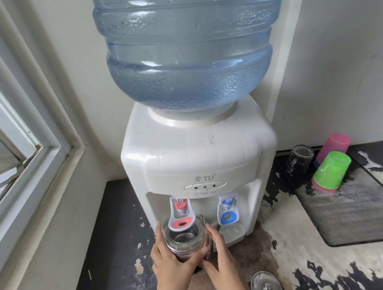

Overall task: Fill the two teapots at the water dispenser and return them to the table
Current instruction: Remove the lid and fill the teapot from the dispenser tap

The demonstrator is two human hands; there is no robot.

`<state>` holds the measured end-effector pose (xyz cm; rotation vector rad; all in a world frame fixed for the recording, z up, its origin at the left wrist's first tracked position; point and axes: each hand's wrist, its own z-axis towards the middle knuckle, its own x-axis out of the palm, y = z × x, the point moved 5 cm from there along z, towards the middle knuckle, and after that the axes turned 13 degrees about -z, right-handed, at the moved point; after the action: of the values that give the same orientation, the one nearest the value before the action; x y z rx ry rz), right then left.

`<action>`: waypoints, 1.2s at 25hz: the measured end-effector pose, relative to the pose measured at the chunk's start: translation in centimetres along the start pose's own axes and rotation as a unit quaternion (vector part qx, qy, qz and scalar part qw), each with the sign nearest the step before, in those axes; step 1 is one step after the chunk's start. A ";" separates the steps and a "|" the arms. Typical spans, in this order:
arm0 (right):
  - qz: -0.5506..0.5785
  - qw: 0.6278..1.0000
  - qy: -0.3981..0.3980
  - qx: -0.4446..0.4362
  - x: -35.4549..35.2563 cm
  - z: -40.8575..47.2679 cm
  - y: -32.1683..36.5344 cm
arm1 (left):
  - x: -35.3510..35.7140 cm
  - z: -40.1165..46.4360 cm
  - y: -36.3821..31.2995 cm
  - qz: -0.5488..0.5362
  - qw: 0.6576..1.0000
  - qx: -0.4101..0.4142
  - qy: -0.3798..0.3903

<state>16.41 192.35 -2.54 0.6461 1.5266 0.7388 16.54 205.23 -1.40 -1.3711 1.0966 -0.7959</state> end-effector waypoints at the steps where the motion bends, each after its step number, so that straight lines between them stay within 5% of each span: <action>1: -0.021 1.000 0.008 -0.001 -0.3 0.0 0.2 | 0.0 0.0 -0.1 0.003 1.000 -0.002 -0.002; 5: -0.215 0.975 0.010 -0.049 -2.6 0.3 2.2 | 0.0 -0.1 -0.1 0.010 1.000 -0.013 -0.008; 8: -0.104 0.991 -0.060 -0.064 -5.1 0.6 4.9 | 0.0 -0.1 -0.1 0.012 1.000 -0.019 -0.007; 15: 0.112 0.991 0.059 -0.051 -5.3 2.1 8.0 | 0.0 -0.2 -0.4 0.014 1.000 -0.025 -0.002; 30: 0.220 0.971 0.097 0.004 -4.6 2.9 7.7 | 0.0 -0.2 -0.5 0.009 1.000 -0.029 -0.004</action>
<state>19.46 193.95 6.16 0.9585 1.5808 1.1602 16.45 205.15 -0.92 -1.4089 1.1318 -0.7494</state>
